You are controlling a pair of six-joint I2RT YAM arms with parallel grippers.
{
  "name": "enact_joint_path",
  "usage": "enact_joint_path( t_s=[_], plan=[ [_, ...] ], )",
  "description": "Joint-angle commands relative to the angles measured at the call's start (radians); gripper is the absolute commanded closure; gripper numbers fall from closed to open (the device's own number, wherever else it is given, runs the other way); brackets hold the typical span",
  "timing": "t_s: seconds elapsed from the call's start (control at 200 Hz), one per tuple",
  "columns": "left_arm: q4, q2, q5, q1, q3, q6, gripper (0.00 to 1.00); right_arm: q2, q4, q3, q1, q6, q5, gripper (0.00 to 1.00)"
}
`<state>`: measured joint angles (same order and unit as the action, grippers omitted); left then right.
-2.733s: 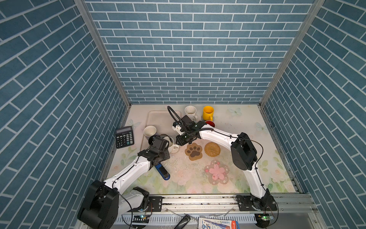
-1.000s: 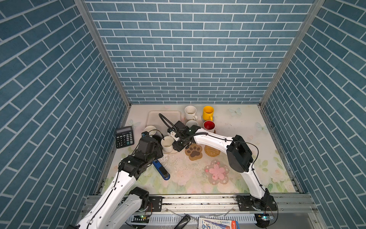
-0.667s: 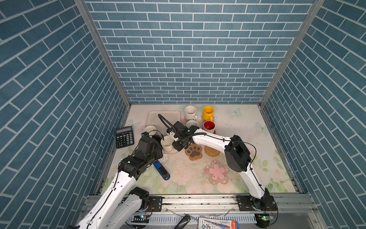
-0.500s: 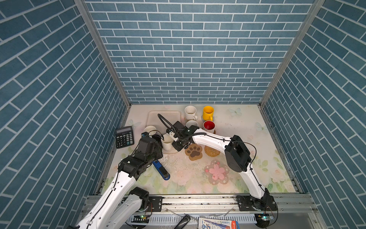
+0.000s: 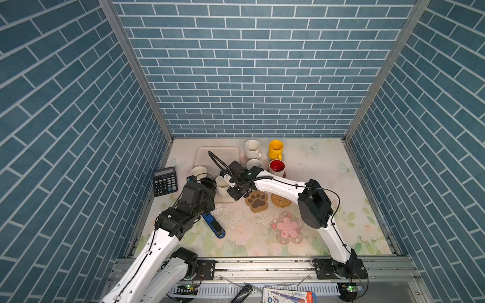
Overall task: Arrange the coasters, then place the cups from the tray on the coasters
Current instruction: 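Carry the white mug with the right gripper over the woven rattan coaster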
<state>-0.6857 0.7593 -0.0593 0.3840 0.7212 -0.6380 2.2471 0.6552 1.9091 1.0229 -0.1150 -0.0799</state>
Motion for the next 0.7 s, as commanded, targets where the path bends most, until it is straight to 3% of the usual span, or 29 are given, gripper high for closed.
enact_joint_path(
  t_s=[0.0, 0.255, 0.56, 0.695],
  plan=[
    [-0.012, 0.004, 0.01, -0.006, -0.003, 0.011, 0.49, -0.139, -0.027, -0.042, 0.005, 0.015, 0.04, 1.0],
    [0.031, 0.037, 0.041, 0.017, 0.009, 0.008, 0.26, -0.252, -0.042, -0.155, 0.005, -0.001, 0.062, 1.0],
    [0.066, 0.158, -0.04, 0.144, 0.083, 0.02, 0.02, -0.413, -0.095, -0.344, 0.002, -0.025, 0.124, 1.0],
    [0.111, 0.211, -0.036, 0.164, 0.096, 0.014, 0.01, -0.478, -0.109, -0.431, -0.013, -0.046, 0.118, 1.0]
  ],
)
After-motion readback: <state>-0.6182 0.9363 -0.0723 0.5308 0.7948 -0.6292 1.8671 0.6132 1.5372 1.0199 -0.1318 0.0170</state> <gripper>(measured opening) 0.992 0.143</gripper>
